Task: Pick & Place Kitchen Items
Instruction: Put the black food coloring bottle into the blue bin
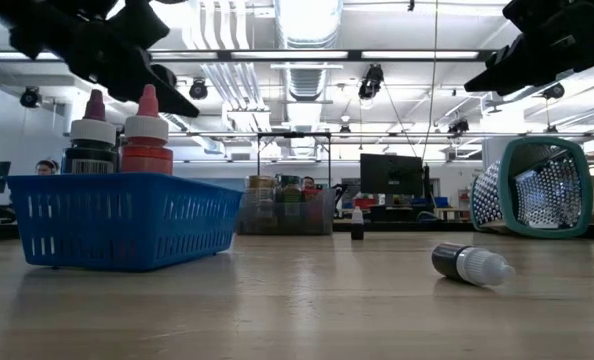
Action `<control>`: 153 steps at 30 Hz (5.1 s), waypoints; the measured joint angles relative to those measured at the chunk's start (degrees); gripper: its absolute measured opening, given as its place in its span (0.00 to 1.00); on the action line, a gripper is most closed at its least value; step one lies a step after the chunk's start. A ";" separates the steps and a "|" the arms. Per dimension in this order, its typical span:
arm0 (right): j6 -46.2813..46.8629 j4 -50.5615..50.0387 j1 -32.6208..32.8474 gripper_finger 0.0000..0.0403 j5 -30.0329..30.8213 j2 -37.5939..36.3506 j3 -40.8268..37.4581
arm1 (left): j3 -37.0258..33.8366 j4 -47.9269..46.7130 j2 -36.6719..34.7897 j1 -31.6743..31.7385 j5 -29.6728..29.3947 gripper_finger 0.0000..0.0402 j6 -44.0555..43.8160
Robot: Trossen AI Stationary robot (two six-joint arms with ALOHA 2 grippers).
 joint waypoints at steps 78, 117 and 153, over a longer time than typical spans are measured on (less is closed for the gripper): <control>0.28 0.02 0.00 0.02 0.02 0.00 0.00 | 36.76 25.06 66.78 7.48 -7.16 0.54 -11.07; 0.23 0.01 0.00 0.02 0.02 0.00 0.00 | 38.44 26.66 69.11 8.94 -1.07 0.54 -7.38; 0.25 0.02 0.02 0.02 0.02 0.00 0.00 | 40.62 27.42 72.94 9.75 -2.91 0.54 -8.66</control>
